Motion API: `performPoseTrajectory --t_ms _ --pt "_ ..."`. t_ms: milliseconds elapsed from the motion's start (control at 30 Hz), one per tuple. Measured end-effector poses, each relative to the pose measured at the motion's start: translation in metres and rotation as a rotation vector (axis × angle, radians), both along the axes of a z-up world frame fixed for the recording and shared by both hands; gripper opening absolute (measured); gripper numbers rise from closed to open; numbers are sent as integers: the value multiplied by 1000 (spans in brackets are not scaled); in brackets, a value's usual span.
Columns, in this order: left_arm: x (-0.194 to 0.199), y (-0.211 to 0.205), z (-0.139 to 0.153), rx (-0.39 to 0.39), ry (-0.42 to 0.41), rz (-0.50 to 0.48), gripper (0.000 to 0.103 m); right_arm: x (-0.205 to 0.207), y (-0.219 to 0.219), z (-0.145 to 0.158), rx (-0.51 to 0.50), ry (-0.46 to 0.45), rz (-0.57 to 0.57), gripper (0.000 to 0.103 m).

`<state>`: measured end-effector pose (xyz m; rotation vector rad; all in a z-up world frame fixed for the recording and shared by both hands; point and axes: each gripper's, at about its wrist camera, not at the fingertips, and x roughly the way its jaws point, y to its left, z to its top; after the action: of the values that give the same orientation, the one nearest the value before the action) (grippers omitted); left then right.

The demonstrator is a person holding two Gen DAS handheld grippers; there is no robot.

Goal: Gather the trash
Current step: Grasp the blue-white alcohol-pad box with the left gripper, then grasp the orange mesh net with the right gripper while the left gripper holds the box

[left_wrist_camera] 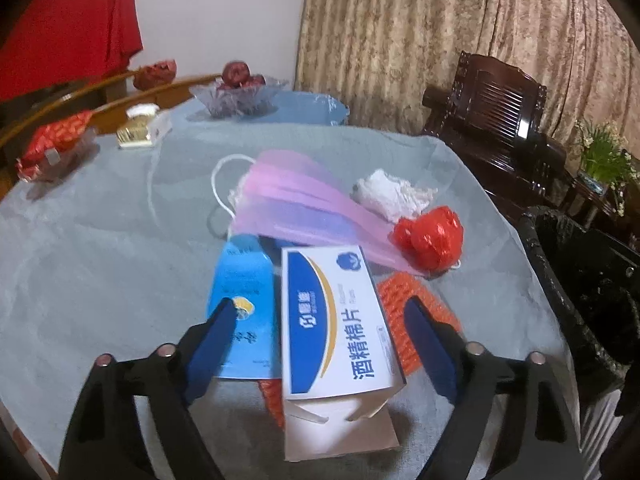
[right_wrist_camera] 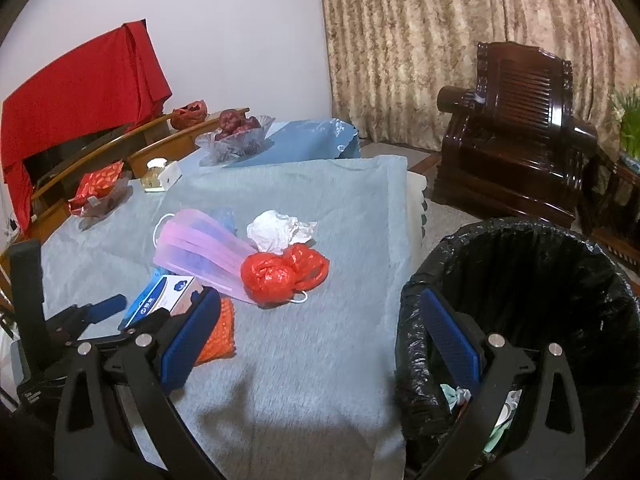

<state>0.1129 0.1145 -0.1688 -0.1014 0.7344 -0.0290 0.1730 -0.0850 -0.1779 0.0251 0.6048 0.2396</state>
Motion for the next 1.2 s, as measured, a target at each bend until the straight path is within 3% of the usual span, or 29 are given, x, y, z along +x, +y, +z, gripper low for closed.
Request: performPoseTrajectory --t_ms 133,433,733,1100,1200 --pt "3 2 -8 -48 41 -26 59 1 4 -2 -12 0 7 97" --pt "-9 3 8 -38 -7 -24 56 3 11 1 -11 -8 24 97" --pt "-27 37 33 -8 -61 44 56 7 47 -5 9 -1 100 97" --pt "-37 68 26 11 -47 108 56 18 95 -40 -29 65 160 96" --pt "-37 74 25 3 -49 117 56 22 103 -49 -44 96 167 85"
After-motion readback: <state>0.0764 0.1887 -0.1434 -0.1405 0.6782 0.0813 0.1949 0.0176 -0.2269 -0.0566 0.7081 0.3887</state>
